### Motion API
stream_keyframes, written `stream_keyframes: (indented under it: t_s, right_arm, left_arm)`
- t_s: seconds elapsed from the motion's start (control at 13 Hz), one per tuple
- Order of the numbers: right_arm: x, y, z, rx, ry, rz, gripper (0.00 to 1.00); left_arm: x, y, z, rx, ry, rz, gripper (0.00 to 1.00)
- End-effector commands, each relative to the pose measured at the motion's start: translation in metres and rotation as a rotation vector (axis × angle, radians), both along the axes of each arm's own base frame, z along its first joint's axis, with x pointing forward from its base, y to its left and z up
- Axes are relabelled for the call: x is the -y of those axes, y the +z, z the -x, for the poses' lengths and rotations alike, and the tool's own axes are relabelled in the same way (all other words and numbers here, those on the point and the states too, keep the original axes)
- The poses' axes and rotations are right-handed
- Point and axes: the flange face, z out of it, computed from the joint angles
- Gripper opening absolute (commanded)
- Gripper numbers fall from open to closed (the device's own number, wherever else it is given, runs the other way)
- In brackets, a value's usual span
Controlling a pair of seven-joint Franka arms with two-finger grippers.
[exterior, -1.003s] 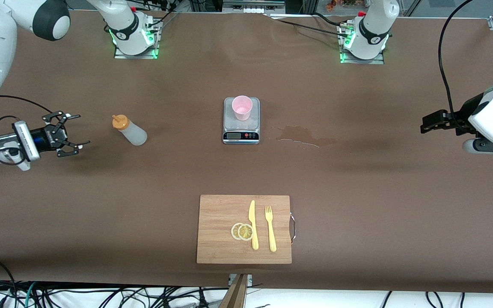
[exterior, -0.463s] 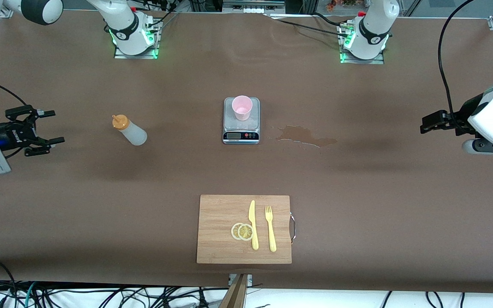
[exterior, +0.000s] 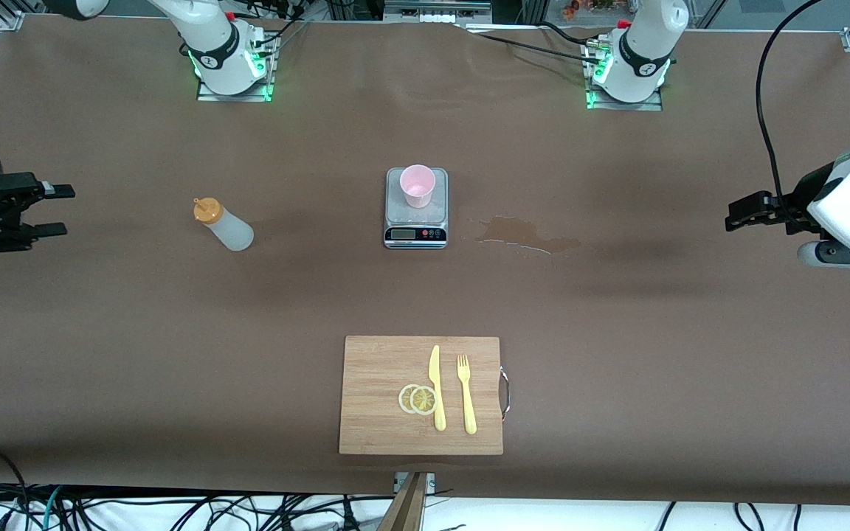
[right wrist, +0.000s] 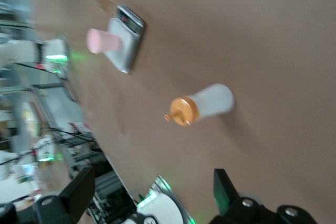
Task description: Add sauce to pink cup with both arms
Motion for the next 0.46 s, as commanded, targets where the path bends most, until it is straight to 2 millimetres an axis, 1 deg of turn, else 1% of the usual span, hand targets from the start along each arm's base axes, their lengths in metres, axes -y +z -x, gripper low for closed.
stream_keyframes:
  t_s: [0.0, 0.08, 0.15, 0.23, 0.31, 0.39]
  right_arm:
    - [-0.029, 0.034, 0.033, 0.025, -0.013, 0.199, 1.0]
    - [-0.025, 0.034, 0.044, 0.025, -0.028, 0.248, 1.0]
    - [-0.028, 0.033, 0.053, 0.019, -0.034, 0.289, 1.0]
    - [-0.034, 0.036, 0.063, 0.014, -0.069, 0.392, 1.0]
    - [-0.043, 0.033, 0.074, 0.007, -0.121, 0.49, 1.0]
    - [-0.048, 0.03, 0.085, 0.018, -0.174, 0.536, 1.0]
  left_arm:
    - [-0.001, 0.007, -0.002, 0.002, -0.015, -0.004, 1.0]
    - [-0.001, 0.006, -0.002, 0.0, -0.015, -0.004, 1.0]
    - [-0.001, 0.006, -0.002, 0.0, -0.015, -0.005, 1.0]
    - [0.0, 0.006, -0.002, 0.002, -0.017, -0.005, 1.0]
    - [0.0, 0.007, -0.002, 0.002, -0.017, -0.005, 1.0]
    - [0.001, 0.007, -0.002, 0.002, -0.018, -0.005, 1.0]
